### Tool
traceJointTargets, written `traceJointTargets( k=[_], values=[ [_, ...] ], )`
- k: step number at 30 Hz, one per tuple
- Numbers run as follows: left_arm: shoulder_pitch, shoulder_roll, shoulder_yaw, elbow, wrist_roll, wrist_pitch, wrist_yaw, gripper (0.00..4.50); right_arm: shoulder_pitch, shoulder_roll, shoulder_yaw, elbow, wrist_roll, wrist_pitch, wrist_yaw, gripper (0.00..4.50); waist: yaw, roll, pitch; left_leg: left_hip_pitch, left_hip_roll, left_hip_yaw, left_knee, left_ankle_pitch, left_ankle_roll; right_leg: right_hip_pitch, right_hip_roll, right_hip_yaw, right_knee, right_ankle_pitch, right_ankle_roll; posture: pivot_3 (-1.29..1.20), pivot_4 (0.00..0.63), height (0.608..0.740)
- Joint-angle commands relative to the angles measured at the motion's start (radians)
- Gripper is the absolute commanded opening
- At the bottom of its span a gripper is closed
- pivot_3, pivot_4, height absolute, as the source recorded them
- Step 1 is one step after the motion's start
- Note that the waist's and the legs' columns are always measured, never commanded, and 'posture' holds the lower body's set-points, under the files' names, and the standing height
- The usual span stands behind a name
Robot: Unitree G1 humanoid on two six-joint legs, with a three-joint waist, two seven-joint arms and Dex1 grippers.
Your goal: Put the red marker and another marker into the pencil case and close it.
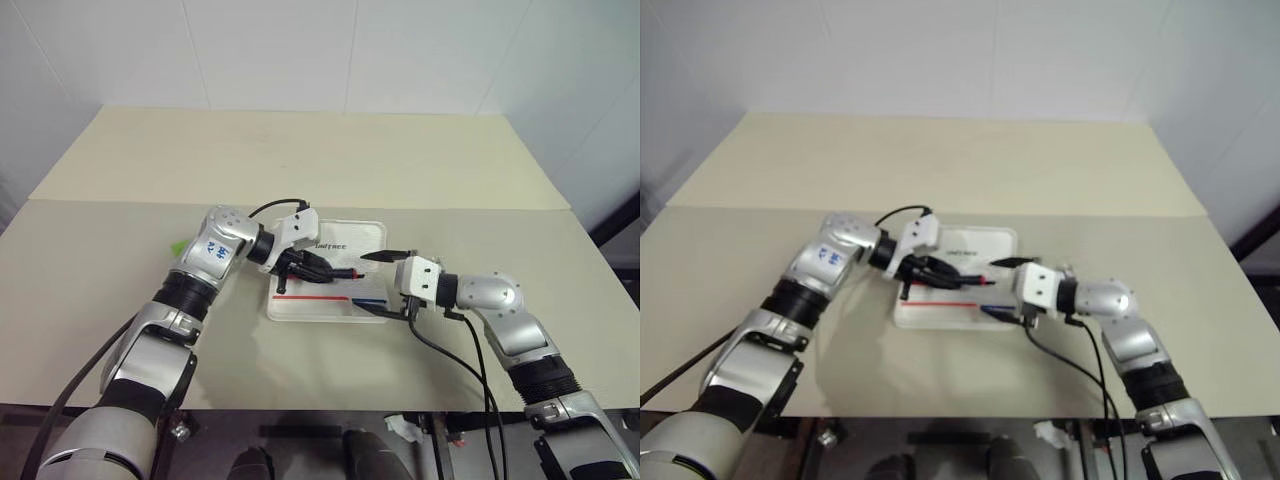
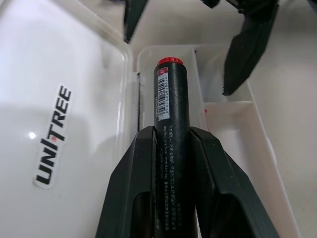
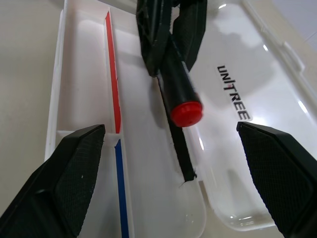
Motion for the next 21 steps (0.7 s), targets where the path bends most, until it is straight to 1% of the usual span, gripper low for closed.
traceJointTargets(
  k=[1, 5, 7, 8, 11, 18, 19, 21],
  values=[
    [-0.022, -0.002, 0.004, -0.006, 0.001, -0.017, -0.036, 0.63, -0.001, -0.02, -0.04, -0.044, 0.023, 0.001, -0.009, 4.5, -0.001, 0.0, 0.0, 0.0, 0.0, 0.0, 0.0, 0.0, 0.0, 0.0, 0.0, 0.0, 0.0, 0.0, 0.0, 0.0, 0.15, 0.74],
    [-0.018, 0.007, -0.016, 0.005, 0.019, -0.006, -0.073, 0.63, -0.004, -0.02, -0.038, -0.042, 0.023, 0.003, -0.011, 4.5, -0.001, 0.0, 0.0, 0.0, 0.0, 0.0, 0.0, 0.0, 0.0, 0.0, 0.0, 0.0, 0.001, 0.0, 0.0, 0.0, 0.15, 0.74],
    [-0.022, 0.003, -0.005, -0.005, -0.005, 0.075, -0.098, 0.63, -0.006, -0.021, -0.037, -0.039, 0.023, 0.003, -0.012, 4.5, -0.001, 0.0, 0.0, 0.0, 0.0, 0.0, 0.0, 0.0, 0.0, 0.0, 0.0, 0.0, 0.001, 0.0, 0.0, 0.0, 0.15, 0.74],
    [-0.024, 0.0, -0.002, -0.009, -0.012, 0.103, -0.107, 1.36, -0.006, -0.022, -0.037, -0.038, 0.023, 0.003, -0.013, 4.5, -0.001, 0.0, 0.0, 0.0, 0.0, 0.0, 0.0, 0.0, 0.0, 0.0, 0.0, 0.0, 0.001, 0.0, 0.0, 0.0, 0.15, 0.74],
    [-0.029, -0.003, 0.002, -0.014, -0.012, 0.151, -0.108, 2.26, -0.007, -0.023, -0.038, -0.037, 0.025, 0.004, -0.012, 4.5, -0.001, 0.0, 0.0, 0.0, 0.0, 0.0, 0.0, 0.0, 0.0, 0.0, 0.0, 0.0, 0.001, 0.0, 0.0, 0.0, 0.15, 0.74],
    [-0.023, -0.009, 0.011, -0.025, -0.007, 0.141, -0.078, 4.48, -0.002, -0.029, -0.047, -0.057, 0.05, 0.023, -0.002, 4.5, -0.001, 0.0, 0.0, 0.0, 0.0, 0.0, 0.0, 0.0, 0.0, 0.0, 0.0, 0.0, 0.001, 0.0, 0.0, 0.0, 0.15, 0.74],
    [-0.019, -0.008, 0.012, -0.031, -0.006, 0.134, -0.072, 4.48, 0.0, -0.029, -0.049, -0.061, 0.056, 0.028, -0.001, 4.5, -0.001, 0.0, 0.0, 0.0, 0.0, 0.0, 0.0, 0.0, 0.0, 0.0, 0.0, 0.0, 0.002, 0.0, 0.0, 0.0, 0.15, 0.74],
    [0.005, 0.001, 0.02, -0.071, 0.003, 0.064, -0.04, 4.48, 0.01, -0.033, -0.058, -0.083, 0.08, 0.049, 0.006, 4.5, -0.001, 0.0, 0.0, 0.0, 0.0, 0.0, 0.0, 0.0, 0.0, 0.0, 0.0, 0.0, 0.002, 0.0, 0.0, 0.0, 0.15, 0.74]
  ],
)
